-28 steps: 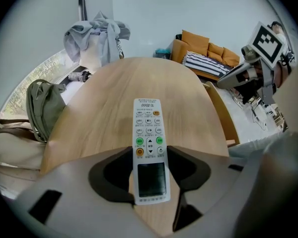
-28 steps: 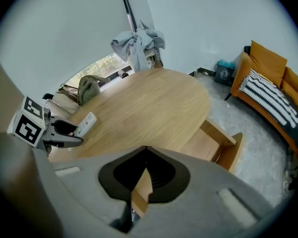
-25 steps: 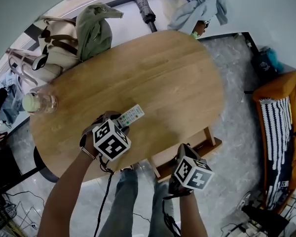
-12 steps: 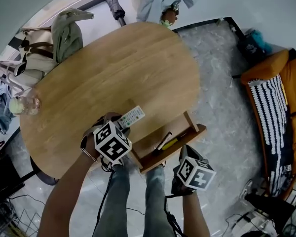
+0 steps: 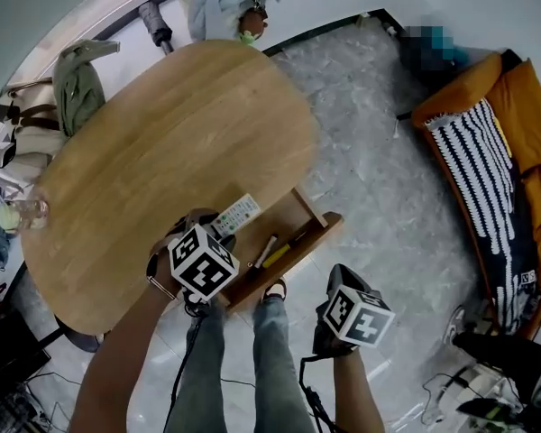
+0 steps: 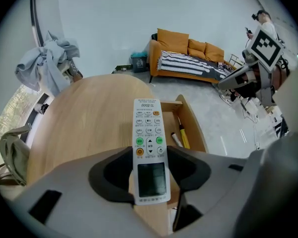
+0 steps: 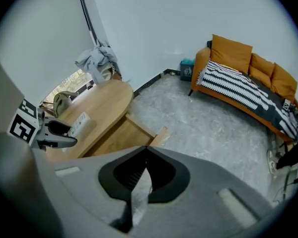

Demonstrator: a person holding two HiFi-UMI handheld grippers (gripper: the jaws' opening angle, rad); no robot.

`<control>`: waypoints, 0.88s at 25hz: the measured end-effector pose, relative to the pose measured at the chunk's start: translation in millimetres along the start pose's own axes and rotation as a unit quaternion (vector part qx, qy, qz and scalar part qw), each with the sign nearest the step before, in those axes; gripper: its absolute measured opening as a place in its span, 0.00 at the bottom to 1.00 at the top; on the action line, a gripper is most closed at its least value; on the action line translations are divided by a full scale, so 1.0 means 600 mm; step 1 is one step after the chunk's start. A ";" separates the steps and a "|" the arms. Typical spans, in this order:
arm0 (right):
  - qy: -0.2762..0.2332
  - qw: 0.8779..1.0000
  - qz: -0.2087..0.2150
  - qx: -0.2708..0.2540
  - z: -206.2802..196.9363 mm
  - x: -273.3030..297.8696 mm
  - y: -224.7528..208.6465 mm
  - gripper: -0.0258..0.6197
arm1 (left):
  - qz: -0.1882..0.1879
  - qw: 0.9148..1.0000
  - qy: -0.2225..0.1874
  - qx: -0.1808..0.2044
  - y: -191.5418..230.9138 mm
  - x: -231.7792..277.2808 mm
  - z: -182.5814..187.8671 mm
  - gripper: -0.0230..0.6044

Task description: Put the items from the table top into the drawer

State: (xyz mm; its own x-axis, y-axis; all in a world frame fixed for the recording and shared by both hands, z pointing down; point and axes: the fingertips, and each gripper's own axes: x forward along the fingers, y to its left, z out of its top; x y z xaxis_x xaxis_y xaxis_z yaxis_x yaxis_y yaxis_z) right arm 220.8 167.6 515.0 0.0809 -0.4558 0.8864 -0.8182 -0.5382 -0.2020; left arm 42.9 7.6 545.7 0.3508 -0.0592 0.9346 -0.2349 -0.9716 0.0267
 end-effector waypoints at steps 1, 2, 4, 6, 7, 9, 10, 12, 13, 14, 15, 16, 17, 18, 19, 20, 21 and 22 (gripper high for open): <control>0.000 1.000 -0.002 0.005 -0.002 -0.002 -0.012 0.05 | -0.001 1.000 0.001 0.000 -0.008 0.004 0.008 0.38; 0.000 1.000 -0.004 0.009 -0.003 -0.004 -0.025 0.05 | -0.003 1.000 0.002 0.002 -0.018 0.009 0.015 0.38; 0.003 1.000 -0.012 0.015 -0.005 -0.011 -0.048 0.05 | -0.008 1.000 0.006 0.008 -0.040 0.020 0.027 0.38; 0.004 1.000 -0.016 0.021 -0.009 -0.014 -0.068 0.05 | -0.010 1.000 0.009 0.015 -0.060 0.028 0.035 0.38; 0.005 1.000 -0.016 0.026 -0.013 -0.014 -0.077 0.05 | -0.010 1.000 0.012 0.016 -0.069 0.032 0.038 0.38; 0.006 0.999 -0.016 0.034 -0.017 -0.017 -0.091 0.05 | -0.013 1.000 0.016 0.017 -0.085 0.038 0.042 0.38; 0.006 0.999 -0.017 0.036 -0.018 -0.018 -0.098 0.05 | -0.014 1.000 0.017 0.016 -0.092 0.041 0.044 0.38; 0.005 0.999 -0.019 0.037 -0.015 -0.019 -0.108 0.05 | -0.017 1.000 0.016 0.011 -0.106 0.047 0.049 0.38; 0.005 0.999 -0.020 0.036 -0.014 -0.019 -0.111 0.05 | -0.019 1.000 0.015 0.005 -0.112 0.050 0.050 0.38; 0.006 0.999 -0.021 0.035 -0.013 -0.018 -0.114 0.05 | -0.021 1.000 0.014 -0.002 -0.119 0.053 0.050 0.38; 0.007 0.999 -0.020 0.036 -0.015 -0.016 -0.116 0.05 | -0.022 1.000 0.015 -0.009 -0.126 0.056 0.049 0.38; 0.008 0.999 -0.019 0.037 -0.018 -0.014 -0.118 0.05 | -0.023 0.999 0.016 -0.014 -0.134 0.059 0.046 0.38; 0.009 0.999 -0.018 0.038 -0.020 -0.012 -0.119 0.05 | -0.024 0.999 0.018 -0.019 -0.141 0.062 0.043 0.38; 0.010 0.999 -0.015 0.040 -0.024 -0.008 -0.120 0.05 | -0.025 0.999 0.022 -0.023 -0.147 0.066 0.039 0.38; 0.011 0.999 -0.013 0.042 -0.027 -0.004 -0.121 0.05 | -0.026 0.999 0.025 -0.028 -0.152 0.071 0.035 0.38; 0.013 0.999 -0.012 0.043 -0.028 -0.001 -0.121 0.05 | -0.026 0.999 0.027 -0.034 -0.155 0.076 0.031 0.38; 0.015 0.999 -0.012 0.042 -0.030 0.002 -0.121 0.05 | -0.026 0.999 0.029 -0.038 -0.156 0.081 0.027 0.38; 0.017 0.999 -0.010 0.042 -0.032 0.007 -0.120 0.05 | -0.024 0.998 0.032 -0.042 -0.156 0.086 0.023 0.38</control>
State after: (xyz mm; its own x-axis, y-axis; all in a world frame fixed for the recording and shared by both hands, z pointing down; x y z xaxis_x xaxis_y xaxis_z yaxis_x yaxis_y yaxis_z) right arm 269.0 218.1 541.4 0.0764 -0.4207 0.9040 -0.7657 -0.6055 -0.2171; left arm 95.5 92.3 586.3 0.3059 0.0038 0.9521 -0.2957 -0.9501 0.0988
